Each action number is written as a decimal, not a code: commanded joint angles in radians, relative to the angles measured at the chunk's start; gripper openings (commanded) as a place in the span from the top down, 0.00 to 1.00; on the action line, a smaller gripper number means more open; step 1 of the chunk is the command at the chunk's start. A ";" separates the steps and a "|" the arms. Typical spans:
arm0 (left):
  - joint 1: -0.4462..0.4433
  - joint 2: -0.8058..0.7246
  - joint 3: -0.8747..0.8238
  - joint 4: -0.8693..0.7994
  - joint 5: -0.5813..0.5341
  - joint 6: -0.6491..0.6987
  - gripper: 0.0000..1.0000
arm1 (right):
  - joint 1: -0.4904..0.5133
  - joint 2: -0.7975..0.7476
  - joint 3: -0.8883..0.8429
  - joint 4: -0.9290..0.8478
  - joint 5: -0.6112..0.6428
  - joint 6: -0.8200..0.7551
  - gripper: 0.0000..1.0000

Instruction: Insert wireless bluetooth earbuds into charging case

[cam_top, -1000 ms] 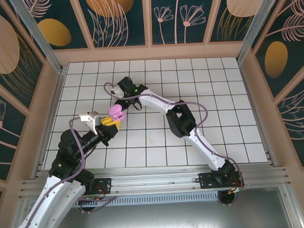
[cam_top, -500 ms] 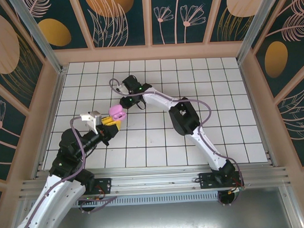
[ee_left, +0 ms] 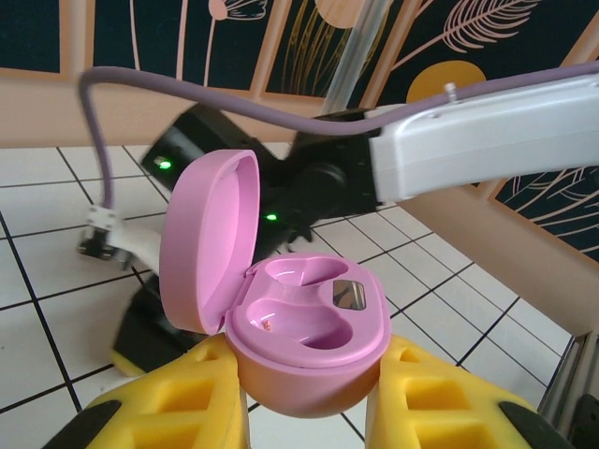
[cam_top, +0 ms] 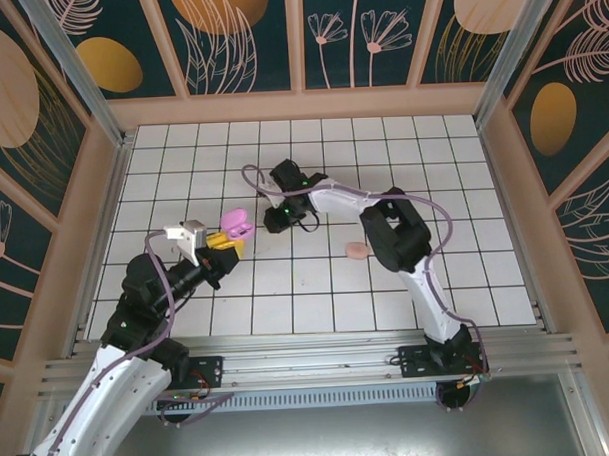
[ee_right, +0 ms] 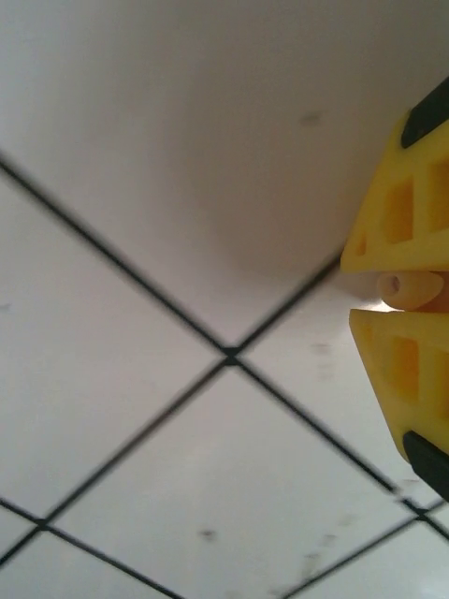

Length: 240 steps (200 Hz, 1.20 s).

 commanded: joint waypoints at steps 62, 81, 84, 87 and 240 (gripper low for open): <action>0.005 0.083 -0.035 0.148 0.038 0.028 1.00 | -0.042 -0.281 -0.381 0.039 0.019 0.007 0.79; 0.005 0.101 -0.033 0.156 0.041 0.033 1.00 | -0.042 -0.293 -0.388 0.044 0.017 0.022 0.73; 0.006 0.103 -0.034 0.156 0.043 0.034 1.00 | -0.041 -0.293 -0.386 0.043 0.018 0.025 0.71; 0.006 0.106 -0.033 0.157 0.043 0.034 1.00 | -0.041 -0.294 -0.384 0.040 0.019 0.028 0.70; 0.005 0.177 -0.034 0.196 0.040 0.068 1.00 | 0.066 -0.645 -0.772 0.336 0.224 0.832 0.62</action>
